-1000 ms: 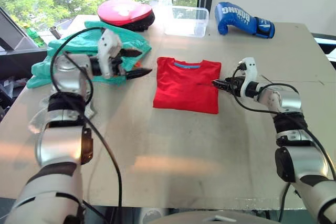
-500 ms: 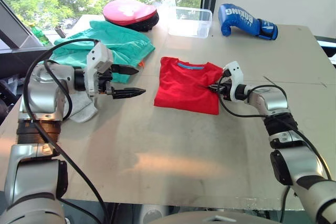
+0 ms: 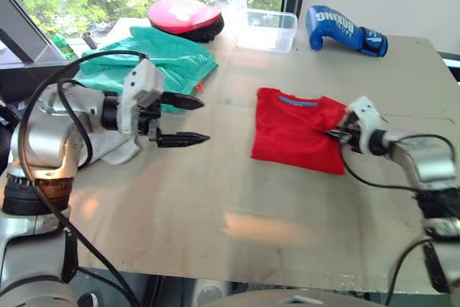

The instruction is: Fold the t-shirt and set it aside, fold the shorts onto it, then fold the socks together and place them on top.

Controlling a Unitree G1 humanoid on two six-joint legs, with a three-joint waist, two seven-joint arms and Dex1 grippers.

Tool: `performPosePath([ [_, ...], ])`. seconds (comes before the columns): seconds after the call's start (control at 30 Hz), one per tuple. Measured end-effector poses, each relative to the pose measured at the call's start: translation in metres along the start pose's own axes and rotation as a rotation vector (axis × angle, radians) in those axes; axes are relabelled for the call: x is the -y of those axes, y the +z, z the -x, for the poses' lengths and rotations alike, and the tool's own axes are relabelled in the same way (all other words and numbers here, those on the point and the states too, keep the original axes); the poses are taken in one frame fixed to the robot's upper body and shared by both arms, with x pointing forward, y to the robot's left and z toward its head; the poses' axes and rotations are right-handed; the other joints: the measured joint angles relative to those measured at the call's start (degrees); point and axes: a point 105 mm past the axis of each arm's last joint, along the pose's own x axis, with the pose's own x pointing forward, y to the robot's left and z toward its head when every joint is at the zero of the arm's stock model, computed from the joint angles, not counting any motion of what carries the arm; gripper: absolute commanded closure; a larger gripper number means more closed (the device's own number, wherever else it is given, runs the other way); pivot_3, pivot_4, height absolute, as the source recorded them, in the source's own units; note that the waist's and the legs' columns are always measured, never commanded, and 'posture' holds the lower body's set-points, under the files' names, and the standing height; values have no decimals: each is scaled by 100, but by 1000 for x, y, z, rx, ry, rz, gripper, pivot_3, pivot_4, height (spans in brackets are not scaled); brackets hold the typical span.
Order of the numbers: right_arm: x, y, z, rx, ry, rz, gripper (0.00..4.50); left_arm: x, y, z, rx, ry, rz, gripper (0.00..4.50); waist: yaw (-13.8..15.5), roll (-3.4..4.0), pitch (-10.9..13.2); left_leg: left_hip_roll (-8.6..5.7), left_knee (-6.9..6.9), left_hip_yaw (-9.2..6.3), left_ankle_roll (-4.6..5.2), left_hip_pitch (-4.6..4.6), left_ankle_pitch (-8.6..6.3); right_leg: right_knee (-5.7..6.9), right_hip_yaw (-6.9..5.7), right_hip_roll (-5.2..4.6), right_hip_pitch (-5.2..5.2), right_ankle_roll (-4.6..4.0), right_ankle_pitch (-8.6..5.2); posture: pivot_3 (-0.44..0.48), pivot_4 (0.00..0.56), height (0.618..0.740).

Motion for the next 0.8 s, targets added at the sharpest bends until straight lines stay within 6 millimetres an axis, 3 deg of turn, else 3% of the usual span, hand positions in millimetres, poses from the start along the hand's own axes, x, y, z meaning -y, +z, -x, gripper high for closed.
performPosePath([
  [0.2,41,-41,57,-153,-128,143,4479,13,15,-16,37,-17,0,0,0,0,0,-4,1,1,22,20,-13,1,9,10,15,0,0,0,150,735],
  [0.43,96,-72,112,-315,-286,317,4479,21,17,-28,40,-55,11,0,17,4,2,-6,2,2,21,21,-12,-2,12,9,16,1,-1,0,150,735],
  [0.53,111,-78,124,-350,-329,378,4479,24,18,-31,51,-70,10,0,-5,4,3,-4,4,4,20,24,-11,-3,16,10,18,1,-1,0,150,735],
  [0.77,121,-90,129,-382,-342,385,4479,26,22,-34,67,-72,1,0,-18,11,6,-3,4,11,-1,30,1,1,24,13,19,1,0,0,150,735],
  [0.8,121,-89,129,-382,-340,382,3884,26,22,-34,67,-71,1,0,-13,12,6,-3,4,9,-1,30,1,1,22,13,21,1,0,0,150,735],
])
